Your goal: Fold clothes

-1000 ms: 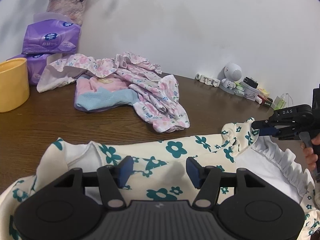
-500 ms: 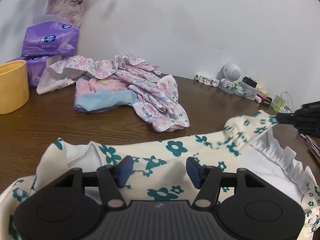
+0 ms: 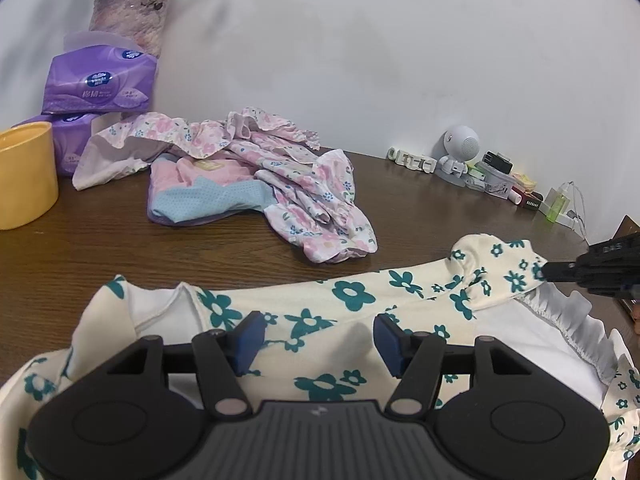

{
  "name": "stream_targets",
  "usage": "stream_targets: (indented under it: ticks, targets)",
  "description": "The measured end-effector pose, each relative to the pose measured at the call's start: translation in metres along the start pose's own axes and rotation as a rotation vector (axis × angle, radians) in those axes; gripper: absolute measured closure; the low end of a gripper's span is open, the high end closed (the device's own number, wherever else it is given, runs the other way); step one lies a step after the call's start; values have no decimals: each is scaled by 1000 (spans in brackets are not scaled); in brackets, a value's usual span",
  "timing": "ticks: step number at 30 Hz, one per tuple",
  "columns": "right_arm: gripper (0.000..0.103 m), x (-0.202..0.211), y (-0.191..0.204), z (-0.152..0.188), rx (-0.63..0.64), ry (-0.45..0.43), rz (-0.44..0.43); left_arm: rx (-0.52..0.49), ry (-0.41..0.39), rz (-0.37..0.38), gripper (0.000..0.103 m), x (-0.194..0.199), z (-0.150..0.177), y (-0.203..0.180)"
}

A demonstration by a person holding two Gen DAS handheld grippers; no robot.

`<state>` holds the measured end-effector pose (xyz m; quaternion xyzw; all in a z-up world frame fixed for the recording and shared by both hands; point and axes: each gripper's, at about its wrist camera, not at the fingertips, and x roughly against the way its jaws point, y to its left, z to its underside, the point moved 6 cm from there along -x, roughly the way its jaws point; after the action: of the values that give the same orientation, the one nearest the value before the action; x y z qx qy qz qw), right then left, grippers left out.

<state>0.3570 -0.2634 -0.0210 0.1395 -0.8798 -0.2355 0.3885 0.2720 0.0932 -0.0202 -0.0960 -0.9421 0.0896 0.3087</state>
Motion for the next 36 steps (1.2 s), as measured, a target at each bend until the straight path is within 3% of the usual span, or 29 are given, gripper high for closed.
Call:
stream_targets:
  ticks: [4,9,12,16,19,22,24,26,36]
  targets:
    - [94,-8,-4,1,-1,24,10,-4,1,3,41,0,0,-1]
    - [85,13,2,-16,53,-75,43,-8,2,6,40,0,0,-2]
    - [72,17,29,-26,205,-119,35,-10,2,5,40,0,0,-2]
    - [70,-8,72,-22,427,-74,28,-11,1,7,39,0,0,-2]
    - [67,-34,90,-11,555,-30,69,-9,1,10,39,0,0,-2]
    - [69,-53,91,-1,632,9,143,-7,0,13,39,0,0,-2]
    - [81,-58,81,1,625,32,164,-4,0,17,39,0,0,-1]
    - [84,-60,70,1,603,50,176,-4,0,18,39,0,0,-1]
    - [86,-56,48,-4,558,75,157,-9,1,17,38,0,0,-1]
